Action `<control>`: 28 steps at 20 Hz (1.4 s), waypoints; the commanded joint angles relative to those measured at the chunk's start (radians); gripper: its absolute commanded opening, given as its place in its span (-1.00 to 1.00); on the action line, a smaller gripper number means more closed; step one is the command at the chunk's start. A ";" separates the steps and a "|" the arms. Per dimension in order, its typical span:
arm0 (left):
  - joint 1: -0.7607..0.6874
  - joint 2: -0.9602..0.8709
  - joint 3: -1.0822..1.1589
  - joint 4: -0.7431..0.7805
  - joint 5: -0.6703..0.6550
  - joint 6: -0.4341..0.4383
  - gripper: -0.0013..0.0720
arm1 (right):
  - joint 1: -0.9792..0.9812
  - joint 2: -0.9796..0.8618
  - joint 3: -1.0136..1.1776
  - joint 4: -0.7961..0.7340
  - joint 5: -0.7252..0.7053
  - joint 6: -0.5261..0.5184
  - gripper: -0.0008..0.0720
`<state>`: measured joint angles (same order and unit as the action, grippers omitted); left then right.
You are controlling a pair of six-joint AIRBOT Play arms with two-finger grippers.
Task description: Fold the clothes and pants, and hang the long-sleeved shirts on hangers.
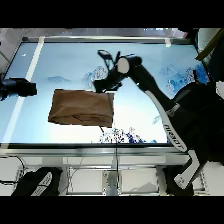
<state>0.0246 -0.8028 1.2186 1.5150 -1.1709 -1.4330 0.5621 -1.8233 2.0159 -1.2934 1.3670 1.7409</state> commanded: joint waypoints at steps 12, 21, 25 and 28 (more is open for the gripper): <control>0.002 0.002 0.000 0.003 -0.002 -0.023 -0.95 | -0.354 -0.236 -0.277 0.644 0.007 -0.151 0.96; 0.001 0.002 0.000 0.003 -0.038 -0.072 -0.95 | -0.146 -0.347 -0.278 0.840 -0.140 -0.183 0.93; 0.001 0.002 0.000 0.003 -0.039 -0.071 -0.95 | -0.077 -0.346 -0.278 1.044 -0.168 -0.324 0.68; 0.001 0.002 0.000 0.003 -0.039 -0.071 -0.95 | -0.070 -0.344 -0.278 1.065 -0.219 -0.331 -0.93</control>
<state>0.0254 -0.8009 1.2186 1.5177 -1.2068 -1.5040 0.4713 -2.1670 1.7378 -0.2993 1.1954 1.4540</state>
